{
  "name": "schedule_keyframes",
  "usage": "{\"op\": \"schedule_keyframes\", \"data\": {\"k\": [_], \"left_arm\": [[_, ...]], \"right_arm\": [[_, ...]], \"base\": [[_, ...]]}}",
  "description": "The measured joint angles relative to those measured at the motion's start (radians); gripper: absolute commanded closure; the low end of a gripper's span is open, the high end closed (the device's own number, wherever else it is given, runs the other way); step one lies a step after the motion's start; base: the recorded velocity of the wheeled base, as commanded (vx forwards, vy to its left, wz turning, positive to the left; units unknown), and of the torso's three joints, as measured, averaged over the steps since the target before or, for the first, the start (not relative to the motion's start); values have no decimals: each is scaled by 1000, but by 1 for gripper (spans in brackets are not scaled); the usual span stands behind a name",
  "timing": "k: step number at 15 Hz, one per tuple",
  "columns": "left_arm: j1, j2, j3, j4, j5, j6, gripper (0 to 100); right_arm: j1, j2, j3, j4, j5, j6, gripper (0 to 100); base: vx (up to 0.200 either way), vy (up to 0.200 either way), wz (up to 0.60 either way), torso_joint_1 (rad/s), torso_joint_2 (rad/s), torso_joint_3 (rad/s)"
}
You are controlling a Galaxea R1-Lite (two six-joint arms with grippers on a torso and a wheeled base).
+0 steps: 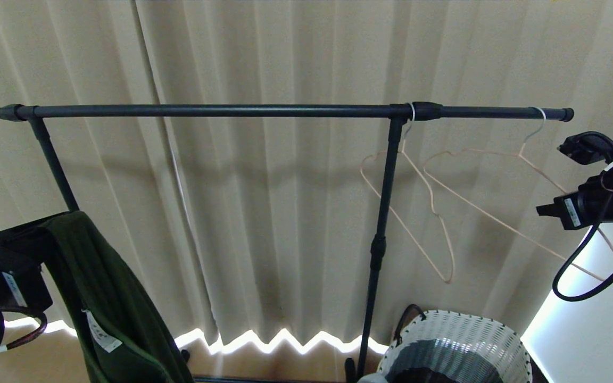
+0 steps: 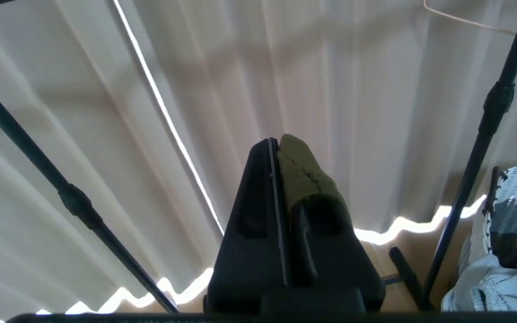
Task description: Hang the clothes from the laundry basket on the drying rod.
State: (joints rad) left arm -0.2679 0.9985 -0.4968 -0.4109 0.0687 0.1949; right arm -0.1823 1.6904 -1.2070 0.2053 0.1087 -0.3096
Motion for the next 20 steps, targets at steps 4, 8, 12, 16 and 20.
{"op": "schedule_keyframes", "data": {"k": [4,8,12,16,20], "left_arm": [[0,0,1,0,0,1,100],[1,0,4,-1,0,5,100],[3,0,14,-2,0,6,100],[6,0,17,-23,0,6,100],[8,-2,25,-23,1,6,100]], "right_arm": [[0,-16,7,-1,0,0,100],[0,-29,14,-11,0,8,100],[0,-73,22,-67,-2,56,100],[0,-124,91,-169,-4,63,100],[-8,-195,166,-196,-6,63,100]], "base": [[0,0,0,0,0,0],[0,0,0,0,0,0],[0,0,0,0,0,0],[0,0,0,0,0,0],[0,0,0,0,0,0]]}}
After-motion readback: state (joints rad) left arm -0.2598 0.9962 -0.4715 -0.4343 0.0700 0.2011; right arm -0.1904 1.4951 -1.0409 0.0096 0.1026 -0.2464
